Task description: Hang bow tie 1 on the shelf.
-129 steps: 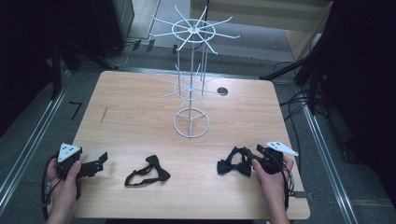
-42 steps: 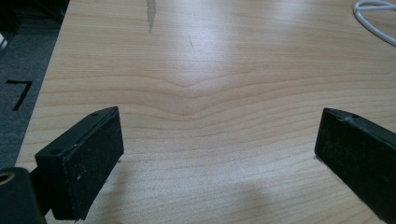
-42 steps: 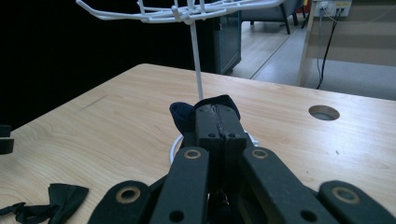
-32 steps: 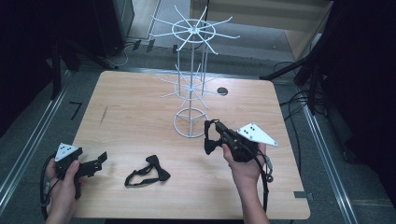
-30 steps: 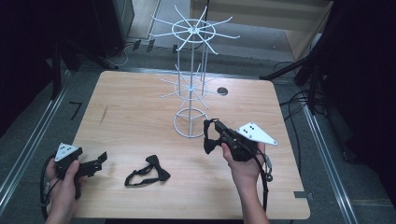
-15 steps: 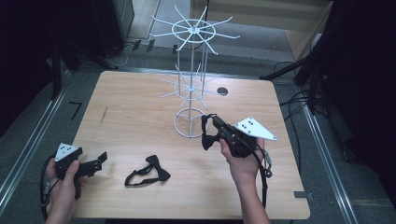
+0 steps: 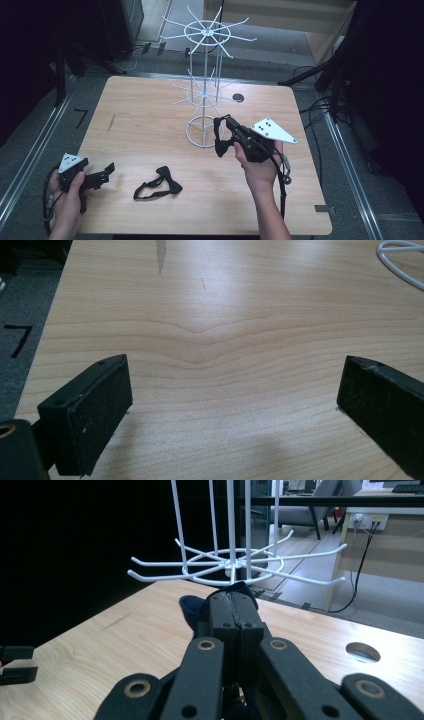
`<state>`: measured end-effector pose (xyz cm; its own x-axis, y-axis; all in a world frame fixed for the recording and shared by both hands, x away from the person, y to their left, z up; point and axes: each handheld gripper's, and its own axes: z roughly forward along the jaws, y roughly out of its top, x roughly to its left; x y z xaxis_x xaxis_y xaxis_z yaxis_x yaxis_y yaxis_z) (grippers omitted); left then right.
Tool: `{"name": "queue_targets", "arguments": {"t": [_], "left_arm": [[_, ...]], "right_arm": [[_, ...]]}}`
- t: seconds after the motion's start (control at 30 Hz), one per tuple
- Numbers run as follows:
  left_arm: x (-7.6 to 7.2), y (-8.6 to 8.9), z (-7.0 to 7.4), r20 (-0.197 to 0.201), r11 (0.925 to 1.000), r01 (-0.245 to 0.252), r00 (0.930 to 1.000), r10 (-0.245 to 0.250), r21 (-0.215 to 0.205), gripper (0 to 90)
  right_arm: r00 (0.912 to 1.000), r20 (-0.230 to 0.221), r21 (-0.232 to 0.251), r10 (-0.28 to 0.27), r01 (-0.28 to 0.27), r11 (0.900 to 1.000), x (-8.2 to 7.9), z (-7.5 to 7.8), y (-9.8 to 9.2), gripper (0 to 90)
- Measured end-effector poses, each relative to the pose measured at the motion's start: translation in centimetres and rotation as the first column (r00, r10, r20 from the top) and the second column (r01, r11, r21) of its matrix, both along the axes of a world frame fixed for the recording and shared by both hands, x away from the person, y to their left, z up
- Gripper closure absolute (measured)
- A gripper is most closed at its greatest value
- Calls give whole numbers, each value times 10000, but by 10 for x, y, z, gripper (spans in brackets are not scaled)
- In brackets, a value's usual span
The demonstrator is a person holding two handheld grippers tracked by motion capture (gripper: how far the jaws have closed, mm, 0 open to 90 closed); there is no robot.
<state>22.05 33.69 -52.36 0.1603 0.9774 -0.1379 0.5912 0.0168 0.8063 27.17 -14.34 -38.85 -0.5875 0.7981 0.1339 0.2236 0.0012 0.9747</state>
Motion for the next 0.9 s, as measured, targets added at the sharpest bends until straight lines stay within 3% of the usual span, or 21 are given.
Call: {"name": "queue_targets", "arguments": {"t": [0.23, 0.4, 0.67, 0.9], "left_arm": [[0, 0, 0, 16, 10000, -37, 10000, 37, -36, 15], [0, 0, 0, 11, 10000, -33, 10000, 34, -23, 15], [0, 0, 0, 25, 10000, -29, 10000, 29, -27, 15], [0, 0, 0, 24, 10000, -28, 10000, 28, -13, 15]], "right_arm": [[10000, 25, 122, -68, 67, 9999, 6, 7, 1, 900], [9997, -208, 332, -118, 125, 9994, 15, 8, 0, 900], [9962, -797, 361, -342, 372, 9987, 35, -2, 3, 900], [9940, -1037, 581, -361, 423, 9974, 45, -9, 8, 900]]}}
